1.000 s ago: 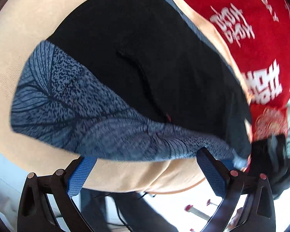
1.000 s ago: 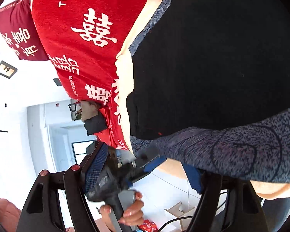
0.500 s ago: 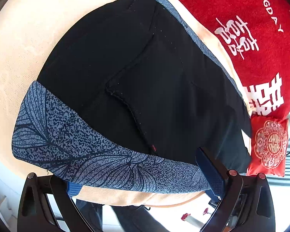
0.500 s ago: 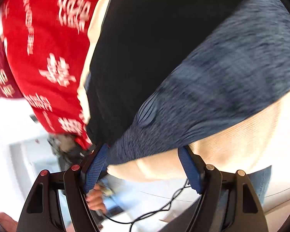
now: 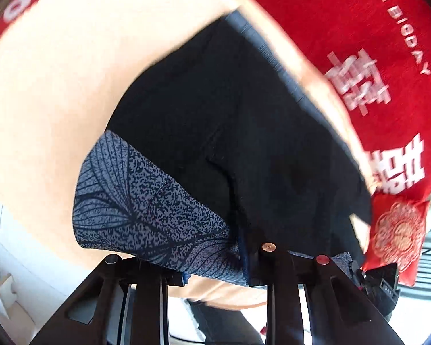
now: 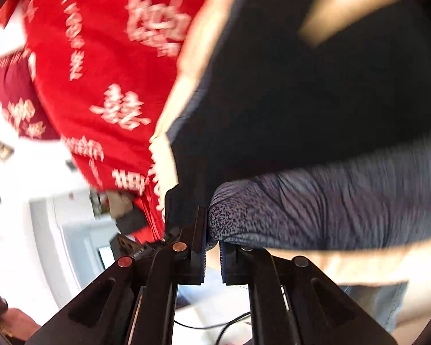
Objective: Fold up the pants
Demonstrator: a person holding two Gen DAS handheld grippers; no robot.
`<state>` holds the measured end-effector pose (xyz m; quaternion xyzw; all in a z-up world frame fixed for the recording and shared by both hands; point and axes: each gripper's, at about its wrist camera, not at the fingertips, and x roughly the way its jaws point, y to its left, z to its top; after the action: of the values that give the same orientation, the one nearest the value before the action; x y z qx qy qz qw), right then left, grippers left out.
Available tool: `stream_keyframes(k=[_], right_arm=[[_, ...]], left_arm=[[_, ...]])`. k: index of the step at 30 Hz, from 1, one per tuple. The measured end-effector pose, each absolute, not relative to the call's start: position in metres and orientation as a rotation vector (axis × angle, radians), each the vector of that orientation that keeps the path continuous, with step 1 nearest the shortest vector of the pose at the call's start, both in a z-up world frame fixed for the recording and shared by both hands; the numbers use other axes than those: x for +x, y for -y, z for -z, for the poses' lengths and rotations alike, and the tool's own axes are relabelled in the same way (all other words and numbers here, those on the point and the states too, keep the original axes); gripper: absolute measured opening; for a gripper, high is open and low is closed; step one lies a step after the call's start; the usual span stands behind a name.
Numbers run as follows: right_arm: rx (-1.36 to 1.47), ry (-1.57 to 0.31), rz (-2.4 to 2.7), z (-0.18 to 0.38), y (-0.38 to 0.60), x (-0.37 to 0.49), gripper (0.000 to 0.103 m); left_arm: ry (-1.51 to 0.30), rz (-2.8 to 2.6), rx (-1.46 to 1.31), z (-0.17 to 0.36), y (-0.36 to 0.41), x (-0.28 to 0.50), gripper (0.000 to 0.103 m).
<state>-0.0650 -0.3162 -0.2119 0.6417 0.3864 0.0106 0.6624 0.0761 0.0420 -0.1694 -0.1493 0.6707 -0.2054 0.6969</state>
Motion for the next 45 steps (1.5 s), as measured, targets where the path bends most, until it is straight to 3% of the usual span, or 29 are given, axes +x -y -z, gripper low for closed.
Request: stream_keyframes(k=[5,11,15,18,19,20,21,23,24,26,29,30,37,39,41,44,45], right_arm=[[1.295,-0.924,-0.099,0.179,0.371,0.02,0.008],[1.183,-1.047,-0.097,0.214,0.426,0.111,0.012],[1.146,-1.161,-0.032,0.263,0.449,0.149,0.013],[1.143,-1.211,0.012,0.28,0.454,0.157,0.016],[1.136,-1.214,0.014,0.28,0.454,0.157,0.019],[1.11,-1.214,-0.002,0.274,0.452,0.157,0.035],[1.07,-1.21,-0.024,0.264,0.448,0.157,0.062],[0.96,-1.216,-0.059,0.241,0.437,0.157,0.079],[0.894,-1.227,-0.06,0.23,0.431,0.156,0.079],[0.768,-1.245,-0.064,0.211,0.417,0.152,0.078],[0.662,-1.273,-0.095,0.204,0.395,0.15,0.041],[0.631,-1.299,-0.096,0.21,0.391,0.154,0.038],[0.536,-1.29,0.023,0.243,0.397,0.19,0.035],[0.489,-1.275,0.052,0.233,0.403,0.192,0.036],[0.491,-1.238,0.066,0.219,0.41,0.185,0.04],[0.61,-1.199,0.052,0.204,0.429,0.162,0.063],[0.651,-1.189,0.055,0.2,0.435,0.15,0.066]], left_arm=[[-1.371,0.506,-0.298,0.128,0.005,0.127,0.027],[-1.258,0.482,-0.13,0.142,0.079,0.209,0.028],[-1.274,0.405,-0.049,0.187,0.096,0.247,0.047],[-1.329,0.345,-0.054,0.213,0.105,0.268,0.051],[-1.334,0.334,-0.059,0.212,0.105,0.27,0.051],[-1.342,0.328,-0.056,0.209,0.105,0.271,0.051],[-1.339,0.327,-0.05,0.202,0.104,0.27,0.051],[-1.312,0.322,-0.04,0.185,0.101,0.268,0.053],[-1.288,0.307,-0.031,0.173,0.094,0.265,0.065],[-1.234,0.269,-0.01,0.155,0.085,0.258,0.077],[-1.222,0.282,0.068,0.151,0.089,0.247,0.077],[-1.233,0.295,0.1,0.158,0.097,0.242,0.077],[-1.268,0.311,0.271,0.227,0.175,0.229,0.077],[-1.242,0.272,0.271,0.232,0.182,0.232,0.086],[-1.269,0.255,0.263,0.23,0.185,0.237,0.086],[-1.291,0.297,0.28,0.212,0.189,0.232,0.086],[-1.287,0.3,0.305,0.208,0.191,0.228,0.086]])
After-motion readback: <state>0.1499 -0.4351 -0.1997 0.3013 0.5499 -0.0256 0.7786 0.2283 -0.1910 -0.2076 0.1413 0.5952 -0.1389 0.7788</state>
